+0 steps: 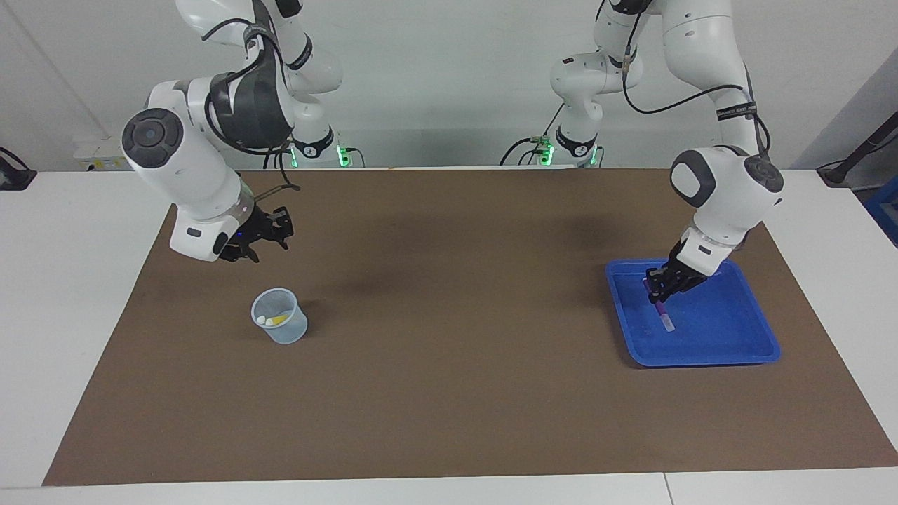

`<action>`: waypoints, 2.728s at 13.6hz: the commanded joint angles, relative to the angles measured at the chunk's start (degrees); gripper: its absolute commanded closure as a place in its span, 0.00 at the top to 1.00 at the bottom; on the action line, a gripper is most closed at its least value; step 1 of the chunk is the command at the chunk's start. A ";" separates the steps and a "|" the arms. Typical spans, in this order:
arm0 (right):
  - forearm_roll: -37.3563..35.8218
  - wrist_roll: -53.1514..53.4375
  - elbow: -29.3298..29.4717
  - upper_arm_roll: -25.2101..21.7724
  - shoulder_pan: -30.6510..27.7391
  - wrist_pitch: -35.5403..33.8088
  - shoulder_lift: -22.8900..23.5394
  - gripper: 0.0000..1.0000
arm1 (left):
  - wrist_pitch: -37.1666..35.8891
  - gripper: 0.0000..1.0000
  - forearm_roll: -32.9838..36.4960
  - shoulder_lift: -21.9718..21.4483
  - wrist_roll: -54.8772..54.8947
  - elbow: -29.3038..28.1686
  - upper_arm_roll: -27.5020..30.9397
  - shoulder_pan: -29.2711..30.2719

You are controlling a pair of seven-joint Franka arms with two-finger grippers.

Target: Right arm passes pens to left for tray arrangement

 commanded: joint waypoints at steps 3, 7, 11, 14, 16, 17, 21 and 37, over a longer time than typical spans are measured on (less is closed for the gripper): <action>-3.25 -26.69 -5.69 0.78 -3.26 11.60 -1.44 0.60 | 0.81 0.00 1.31 2.76 -1.32 0.69 0.25 0.09; -3.95 -37.87 -6.23 0.87 -3.61 16.97 0.04 0.60 | 5.17 0.00 1.39 3.19 -1.40 0.60 0.16 0.00; -4.30 -51.31 -8.07 0.96 -2.82 26.36 2.24 0.60 | 5.90 0.00 1.39 2.67 -1.58 -1.51 0.08 -1.05; -4.30 -53.17 -9.13 1.22 -2.73 29.80 3.73 0.60 | 6.08 0.00 1.39 2.49 -1.58 -2.56 0.08 -1.23; -4.30 -53.01 -9.13 1.31 -2.56 29.72 4.18 0.60 | 6.51 0.00 1.39 2.49 -1.58 -2.57 0.08 -1.23; -4.30 -52.83 -9.22 1.31 -1.77 28.94 4.18 0.60 | 6.52 0.00 1.39 2.49 -1.58 -2.57 0.08 -1.23; -4.39 -52.65 -10.79 1.22 -1.59 27.96 4.80 0.59 | 6.16 0.81 1.39 2.49 -1.58 -2.57 0.08 -1.23; -5.62 -52.65 -13.17 1.22 -2.47 29.02 4.09 0.50 | 5.82 1.00 1.39 2.49 -1.23 -1.60 0.16 -0.79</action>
